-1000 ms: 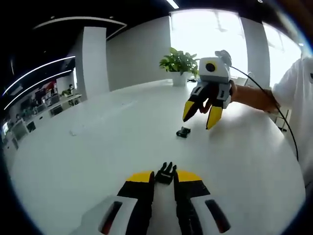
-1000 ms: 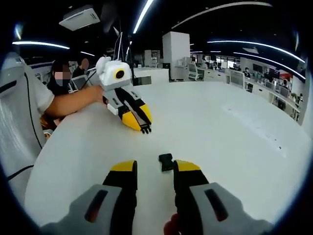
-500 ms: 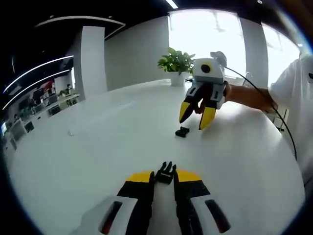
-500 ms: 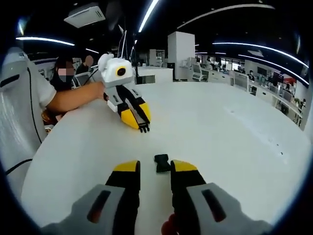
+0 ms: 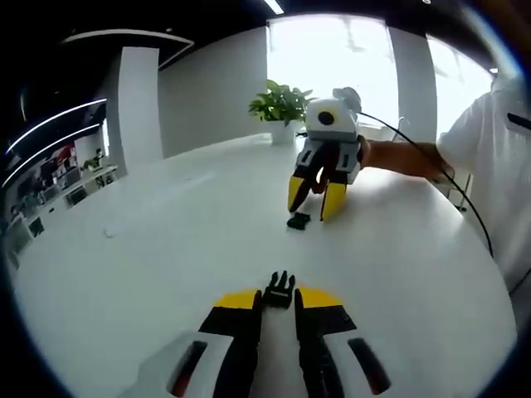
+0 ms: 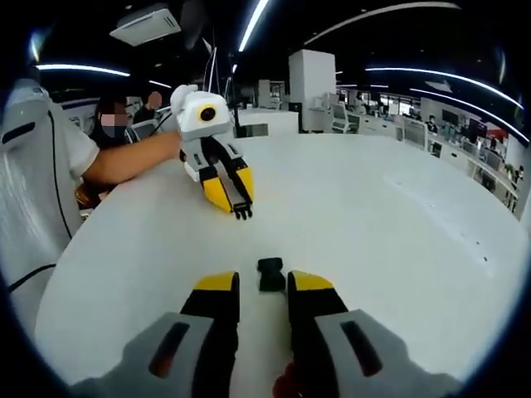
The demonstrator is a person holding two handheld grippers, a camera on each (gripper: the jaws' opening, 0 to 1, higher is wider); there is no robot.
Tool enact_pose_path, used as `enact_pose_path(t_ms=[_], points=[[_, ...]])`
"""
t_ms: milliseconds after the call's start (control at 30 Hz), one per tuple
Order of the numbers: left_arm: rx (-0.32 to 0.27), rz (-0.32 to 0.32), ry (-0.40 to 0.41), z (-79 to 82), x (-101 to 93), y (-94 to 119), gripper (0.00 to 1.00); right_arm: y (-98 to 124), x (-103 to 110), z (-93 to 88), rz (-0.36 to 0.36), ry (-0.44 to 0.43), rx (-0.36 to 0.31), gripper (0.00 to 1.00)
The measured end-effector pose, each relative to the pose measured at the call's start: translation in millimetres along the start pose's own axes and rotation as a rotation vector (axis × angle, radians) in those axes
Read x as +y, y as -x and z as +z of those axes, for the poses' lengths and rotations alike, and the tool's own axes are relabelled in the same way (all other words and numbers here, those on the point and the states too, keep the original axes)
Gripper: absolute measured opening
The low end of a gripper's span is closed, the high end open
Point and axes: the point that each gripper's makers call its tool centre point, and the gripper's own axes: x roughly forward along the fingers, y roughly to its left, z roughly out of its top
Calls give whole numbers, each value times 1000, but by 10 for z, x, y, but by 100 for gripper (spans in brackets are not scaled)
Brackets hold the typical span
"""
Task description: Snap the two parts of the plastic buckle together until the buckle closes and remains connected.
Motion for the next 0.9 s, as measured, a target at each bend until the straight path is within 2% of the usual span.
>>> enact_pose_path(t_ms=[300,900], points=[[-24,-63,-13,7,-10,-14,15,-14,-69,-37,-6,-6,0,22],[-19,-103,-42,17,-35,-36,15,-3,-77,-44,-15,27,10,19]])
